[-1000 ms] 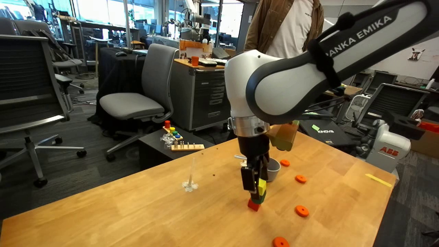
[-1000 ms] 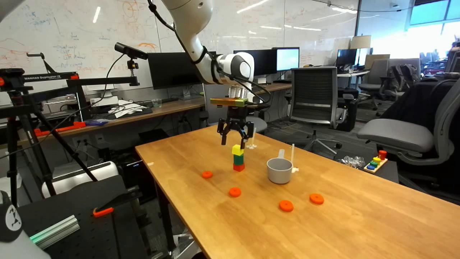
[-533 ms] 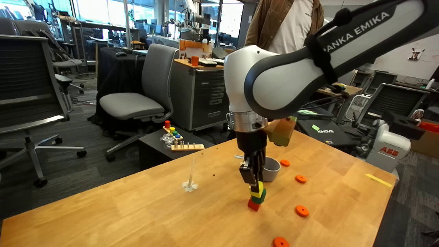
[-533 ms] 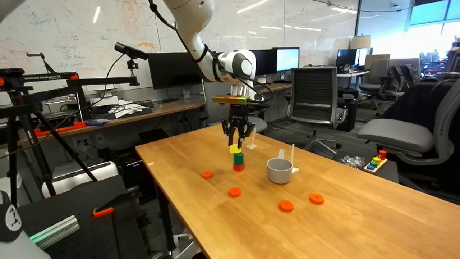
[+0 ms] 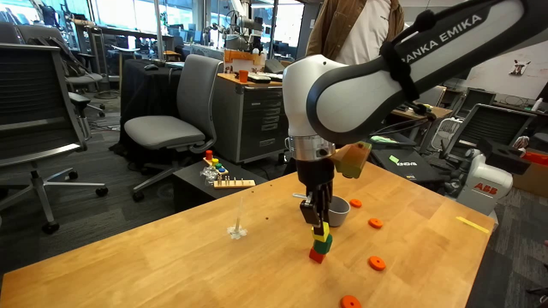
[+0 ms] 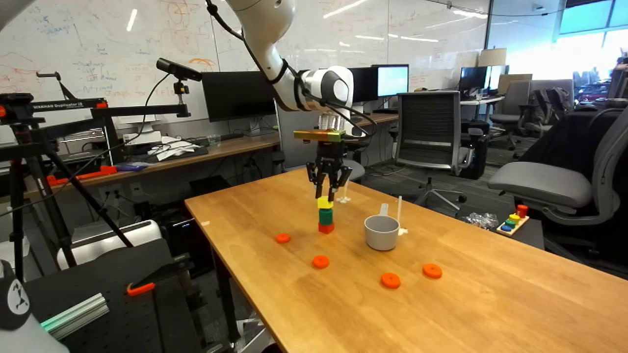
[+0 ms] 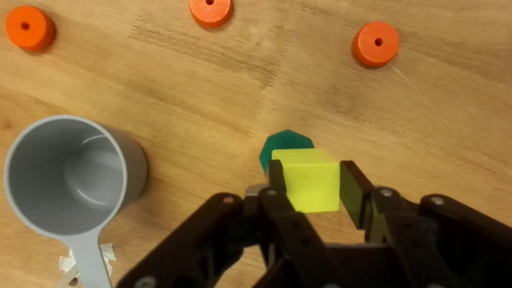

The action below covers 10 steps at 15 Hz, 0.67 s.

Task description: Place the yellow, green and orange blocks inside the grey measuring cup

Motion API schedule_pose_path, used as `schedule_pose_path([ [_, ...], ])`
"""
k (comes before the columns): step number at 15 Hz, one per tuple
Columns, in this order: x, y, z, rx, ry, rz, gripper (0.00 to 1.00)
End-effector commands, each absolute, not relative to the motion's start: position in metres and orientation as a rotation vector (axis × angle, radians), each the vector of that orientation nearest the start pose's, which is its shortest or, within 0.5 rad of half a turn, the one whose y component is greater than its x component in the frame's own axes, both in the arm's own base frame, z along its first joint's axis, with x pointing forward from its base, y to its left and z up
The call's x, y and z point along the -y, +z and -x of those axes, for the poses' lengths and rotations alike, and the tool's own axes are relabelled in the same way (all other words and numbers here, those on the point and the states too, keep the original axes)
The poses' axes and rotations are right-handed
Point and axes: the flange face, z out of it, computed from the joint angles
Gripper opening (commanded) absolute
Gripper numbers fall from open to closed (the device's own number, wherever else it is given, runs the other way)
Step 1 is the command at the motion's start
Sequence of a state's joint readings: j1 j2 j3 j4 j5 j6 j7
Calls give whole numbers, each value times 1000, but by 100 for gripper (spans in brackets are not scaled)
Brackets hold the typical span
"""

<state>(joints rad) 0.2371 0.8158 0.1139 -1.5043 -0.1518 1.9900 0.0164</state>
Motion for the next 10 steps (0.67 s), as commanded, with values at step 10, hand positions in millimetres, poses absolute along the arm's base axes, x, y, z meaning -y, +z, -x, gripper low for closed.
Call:
schedule_pose_path([
  [10, -173, 256, -655, 487, 296, 3205, 14],
])
